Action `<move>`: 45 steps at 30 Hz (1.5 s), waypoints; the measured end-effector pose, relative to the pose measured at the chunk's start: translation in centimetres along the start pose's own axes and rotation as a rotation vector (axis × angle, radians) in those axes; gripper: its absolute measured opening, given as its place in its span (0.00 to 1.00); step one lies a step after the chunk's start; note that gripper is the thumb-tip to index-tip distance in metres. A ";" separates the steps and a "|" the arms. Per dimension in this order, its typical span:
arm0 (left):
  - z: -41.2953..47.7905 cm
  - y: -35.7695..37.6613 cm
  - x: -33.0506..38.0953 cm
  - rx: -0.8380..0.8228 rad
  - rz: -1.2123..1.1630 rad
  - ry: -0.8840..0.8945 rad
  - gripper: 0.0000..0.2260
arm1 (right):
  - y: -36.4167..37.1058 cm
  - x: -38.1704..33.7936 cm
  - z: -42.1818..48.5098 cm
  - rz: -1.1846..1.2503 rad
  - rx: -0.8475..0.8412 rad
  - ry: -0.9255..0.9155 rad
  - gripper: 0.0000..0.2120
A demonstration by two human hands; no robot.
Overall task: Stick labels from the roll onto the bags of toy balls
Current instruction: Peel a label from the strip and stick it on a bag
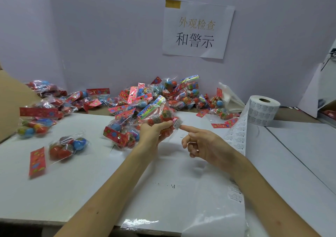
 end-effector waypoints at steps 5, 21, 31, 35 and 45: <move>-0.1 0.3 0.2 -0.089 -0.007 0.002 0.22 | -0.4 1.1 0.1 -0.034 0.066 0.094 0.22; -0.9 1.6 -0.5 -0.181 0.316 0.018 0.18 | -1.3 0.5 0.5 -0.355 0.308 -0.206 0.08; -1.5 2.1 -0.7 -0.268 0.301 -0.007 0.32 | -1.5 0.2 0.4 -0.250 0.358 -0.171 0.11; -1.5 2.2 -0.9 -0.256 0.329 0.037 0.37 | -1.4 0.3 0.3 -0.270 0.356 -0.173 0.10; -1.4 2.1 -0.8 -0.241 0.350 0.097 0.29 | -1.4 0.2 0.2 -0.325 0.373 -0.194 0.13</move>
Point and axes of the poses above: each hand's wrist, its own z-axis towards the middle knuckle, its own y-axis out of the palm, x = y × z, the point moved 3 cm from there along z, towards the middle knuckle, and after that the axes turned 15 degrees about -y, right-handed, at the moved point
